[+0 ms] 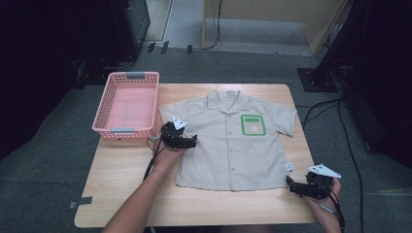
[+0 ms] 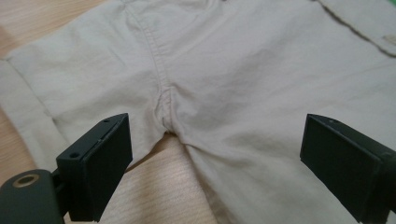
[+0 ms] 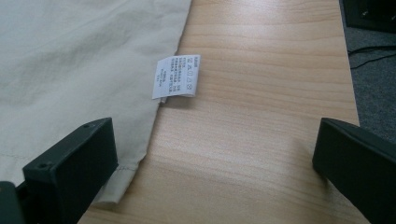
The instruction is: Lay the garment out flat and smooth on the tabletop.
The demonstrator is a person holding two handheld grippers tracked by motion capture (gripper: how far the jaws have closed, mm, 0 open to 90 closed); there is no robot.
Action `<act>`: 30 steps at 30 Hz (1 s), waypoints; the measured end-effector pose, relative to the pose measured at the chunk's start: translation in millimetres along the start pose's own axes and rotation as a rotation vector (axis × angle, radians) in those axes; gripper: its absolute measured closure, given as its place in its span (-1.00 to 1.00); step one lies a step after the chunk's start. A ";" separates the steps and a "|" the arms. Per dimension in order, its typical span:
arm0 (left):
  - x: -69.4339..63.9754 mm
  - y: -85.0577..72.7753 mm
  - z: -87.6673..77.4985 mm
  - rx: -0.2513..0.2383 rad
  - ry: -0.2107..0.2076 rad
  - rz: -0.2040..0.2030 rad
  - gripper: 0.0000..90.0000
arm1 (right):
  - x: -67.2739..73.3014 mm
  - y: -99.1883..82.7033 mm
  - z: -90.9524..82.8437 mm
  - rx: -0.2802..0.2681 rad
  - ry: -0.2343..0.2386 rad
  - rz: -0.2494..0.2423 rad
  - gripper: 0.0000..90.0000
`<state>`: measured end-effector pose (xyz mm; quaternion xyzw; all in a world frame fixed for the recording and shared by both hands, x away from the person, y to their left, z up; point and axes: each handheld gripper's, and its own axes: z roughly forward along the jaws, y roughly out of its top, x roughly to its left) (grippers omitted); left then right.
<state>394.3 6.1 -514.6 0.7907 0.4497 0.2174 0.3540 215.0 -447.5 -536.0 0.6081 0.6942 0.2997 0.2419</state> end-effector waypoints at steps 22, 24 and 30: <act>-14.5 -12.2 -39.3 -0.014 -0.065 -0.040 -0.78 | -0.1 0.0 0.0 0.000 -0.002 0.001 -1.00; -15.5 -13.9 -43.4 -0.016 -0.067 -0.048 -0.79 | -0.1 0.0 0.0 0.000 -0.002 0.000 -1.00; -19.4 -20.2 -57.3 -0.047 -0.054 -0.018 -0.79 | -0.2 0.0 0.0 0.000 -0.002 0.000 -1.00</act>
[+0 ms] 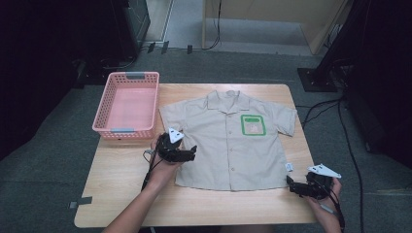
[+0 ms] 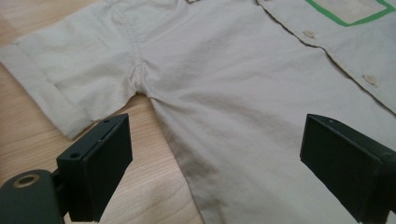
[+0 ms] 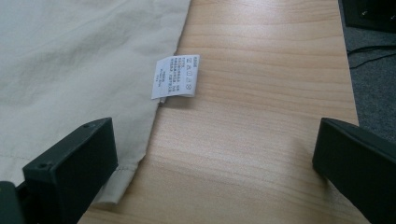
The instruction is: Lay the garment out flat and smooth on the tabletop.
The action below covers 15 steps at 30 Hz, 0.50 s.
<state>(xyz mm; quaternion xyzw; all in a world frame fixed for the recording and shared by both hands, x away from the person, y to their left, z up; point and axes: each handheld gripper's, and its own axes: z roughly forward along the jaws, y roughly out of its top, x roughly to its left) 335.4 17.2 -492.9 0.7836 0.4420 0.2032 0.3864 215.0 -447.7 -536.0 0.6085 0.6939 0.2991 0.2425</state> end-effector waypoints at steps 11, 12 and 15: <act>2.5 -15.0 -20.1 -0.028 0.016 -0.004 -0.79 | 0.0 0.0 0.0 0.000 0.000 0.000 -1.00; 2.9 -16.2 -21.6 -0.029 0.015 -0.005 -0.79 | 0.1 0.0 0.0 0.000 0.000 0.000 -1.00; 3.2 -19.4 -26.8 -0.034 0.018 -0.006 -0.78 | 0.1 0.0 0.0 0.000 0.000 0.000 -1.00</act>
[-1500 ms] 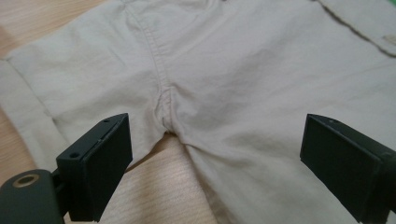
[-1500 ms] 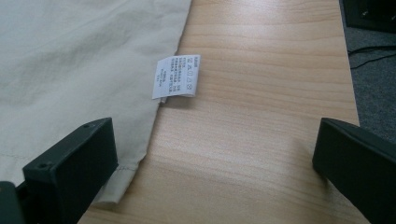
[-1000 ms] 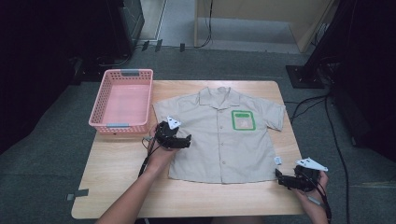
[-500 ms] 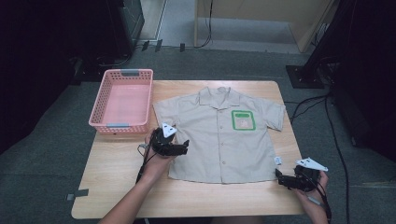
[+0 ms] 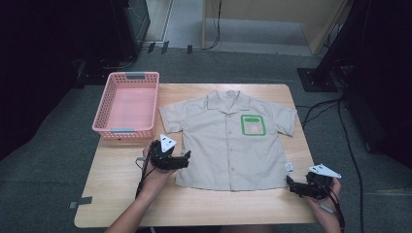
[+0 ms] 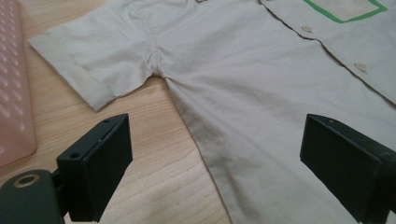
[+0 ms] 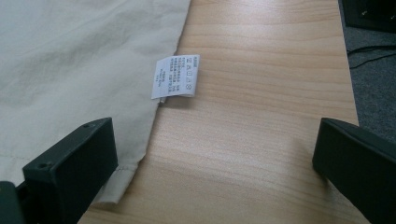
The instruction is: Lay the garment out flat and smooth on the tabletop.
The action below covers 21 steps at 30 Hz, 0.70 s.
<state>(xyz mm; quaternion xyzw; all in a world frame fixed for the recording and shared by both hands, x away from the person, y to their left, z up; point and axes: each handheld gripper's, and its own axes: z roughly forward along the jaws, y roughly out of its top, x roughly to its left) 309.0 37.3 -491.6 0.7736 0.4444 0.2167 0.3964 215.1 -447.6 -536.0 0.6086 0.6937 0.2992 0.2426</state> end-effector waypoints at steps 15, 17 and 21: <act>4.9 -19.7 -23.0 -0.025 0.017 -0.006 -0.78 | 0.0 0.0 0.0 0.000 0.000 0.000 -1.00; 5.2 -21.3 -26.1 -0.029 0.023 0.000 -0.78 | 0.0 0.0 0.0 0.000 0.000 0.000 -1.00; 7.3 -24.6 -32.4 -0.030 0.023 0.004 -0.78 | -0.1 -0.1 0.0 0.000 0.000 -0.002 -1.00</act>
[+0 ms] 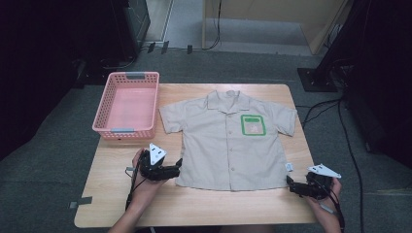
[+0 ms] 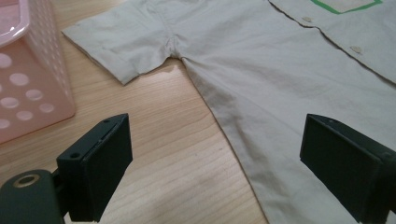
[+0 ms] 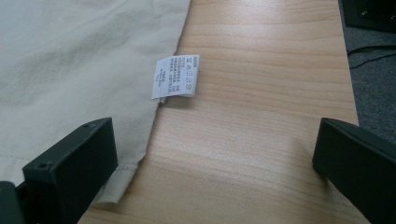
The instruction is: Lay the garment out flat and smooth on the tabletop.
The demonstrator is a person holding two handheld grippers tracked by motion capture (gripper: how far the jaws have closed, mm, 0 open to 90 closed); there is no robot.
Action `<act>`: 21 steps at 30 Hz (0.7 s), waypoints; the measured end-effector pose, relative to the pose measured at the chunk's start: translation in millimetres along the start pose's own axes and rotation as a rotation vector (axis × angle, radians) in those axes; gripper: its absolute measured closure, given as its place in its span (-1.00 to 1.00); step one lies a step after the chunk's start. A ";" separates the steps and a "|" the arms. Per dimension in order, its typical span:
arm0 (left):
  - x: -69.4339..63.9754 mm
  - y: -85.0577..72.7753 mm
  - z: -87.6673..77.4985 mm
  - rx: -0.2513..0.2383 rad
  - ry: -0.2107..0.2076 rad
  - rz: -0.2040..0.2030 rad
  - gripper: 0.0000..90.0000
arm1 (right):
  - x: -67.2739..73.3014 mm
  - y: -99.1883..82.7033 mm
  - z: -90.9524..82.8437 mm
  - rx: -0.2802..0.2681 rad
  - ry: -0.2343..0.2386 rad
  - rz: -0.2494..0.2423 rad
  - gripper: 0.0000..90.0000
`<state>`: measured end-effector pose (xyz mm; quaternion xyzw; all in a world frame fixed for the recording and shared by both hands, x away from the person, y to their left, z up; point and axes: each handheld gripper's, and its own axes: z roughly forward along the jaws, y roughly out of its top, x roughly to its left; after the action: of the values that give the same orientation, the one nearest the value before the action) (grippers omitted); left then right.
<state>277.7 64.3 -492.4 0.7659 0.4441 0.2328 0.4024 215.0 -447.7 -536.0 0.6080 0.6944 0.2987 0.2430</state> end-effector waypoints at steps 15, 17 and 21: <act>14.7 -17.6 -26.8 0.007 0.010 0.000 -0.78 | 0.1 0.0 0.0 0.000 0.000 0.000 -1.00; 17.0 -19.5 -28.7 0.011 0.011 -0.003 -0.78 | 0.1 0.0 -0.1 0.001 0.000 0.000 -1.00; 23.9 -24.7 -35.3 0.017 0.020 -0.004 -0.79 | 0.1 0.0 -0.1 0.001 0.000 0.000 -1.00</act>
<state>252.3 106.5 -492.7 0.7662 0.4515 0.2358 0.3918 215.0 -447.6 -536.0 0.6080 0.6944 0.2984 0.2429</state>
